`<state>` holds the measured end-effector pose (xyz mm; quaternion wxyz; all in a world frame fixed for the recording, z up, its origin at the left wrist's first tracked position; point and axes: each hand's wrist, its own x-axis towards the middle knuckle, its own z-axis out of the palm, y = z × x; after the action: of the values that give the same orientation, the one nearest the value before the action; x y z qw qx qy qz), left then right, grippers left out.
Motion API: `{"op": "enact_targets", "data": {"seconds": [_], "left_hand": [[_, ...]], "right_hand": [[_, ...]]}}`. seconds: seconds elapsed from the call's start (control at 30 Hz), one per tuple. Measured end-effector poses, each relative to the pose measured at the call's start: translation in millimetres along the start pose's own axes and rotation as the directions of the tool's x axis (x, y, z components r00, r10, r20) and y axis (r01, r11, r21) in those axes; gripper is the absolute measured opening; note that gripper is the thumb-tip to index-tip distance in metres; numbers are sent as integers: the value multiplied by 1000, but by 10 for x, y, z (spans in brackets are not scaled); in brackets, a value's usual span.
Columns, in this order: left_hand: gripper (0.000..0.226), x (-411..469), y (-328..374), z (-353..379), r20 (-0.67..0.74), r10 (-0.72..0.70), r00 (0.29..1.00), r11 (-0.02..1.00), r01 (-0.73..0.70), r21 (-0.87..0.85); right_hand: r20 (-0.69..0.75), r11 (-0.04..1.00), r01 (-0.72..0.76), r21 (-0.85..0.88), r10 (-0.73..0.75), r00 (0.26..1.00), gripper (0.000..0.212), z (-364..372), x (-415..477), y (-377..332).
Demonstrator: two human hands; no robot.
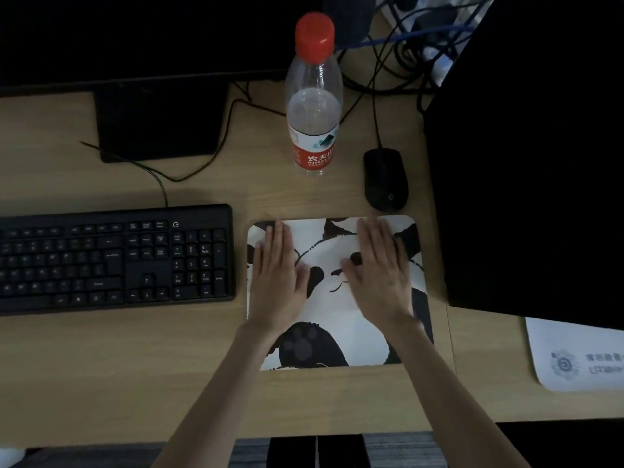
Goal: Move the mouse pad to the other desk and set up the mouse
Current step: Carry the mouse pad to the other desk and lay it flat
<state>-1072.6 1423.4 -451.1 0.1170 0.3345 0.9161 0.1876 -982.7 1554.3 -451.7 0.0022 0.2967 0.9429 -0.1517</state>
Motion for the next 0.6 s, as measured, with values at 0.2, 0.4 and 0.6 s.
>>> {"op": "enact_targets", "data": {"seconds": [0.2, 0.4, 0.6], "left_hand": [[67, -231, -46, 21, -43, -114, 993, 993, 114, 3], [66, -594, -71, 34, -70, -111, 991, 993, 109, -33], [73, -1082, -32, 89, -30, -134, 991, 991, 134, -3]], "right_hand": [[-68, 985, -171, 23, 173, 983, 67, -45, -290, 188], [-66, 979, -205, -4, 204, 977, 64, -45, -691, 250], [-36, 976, -217, 7, 217, 975, 68, -19, -1141, 246]]}}
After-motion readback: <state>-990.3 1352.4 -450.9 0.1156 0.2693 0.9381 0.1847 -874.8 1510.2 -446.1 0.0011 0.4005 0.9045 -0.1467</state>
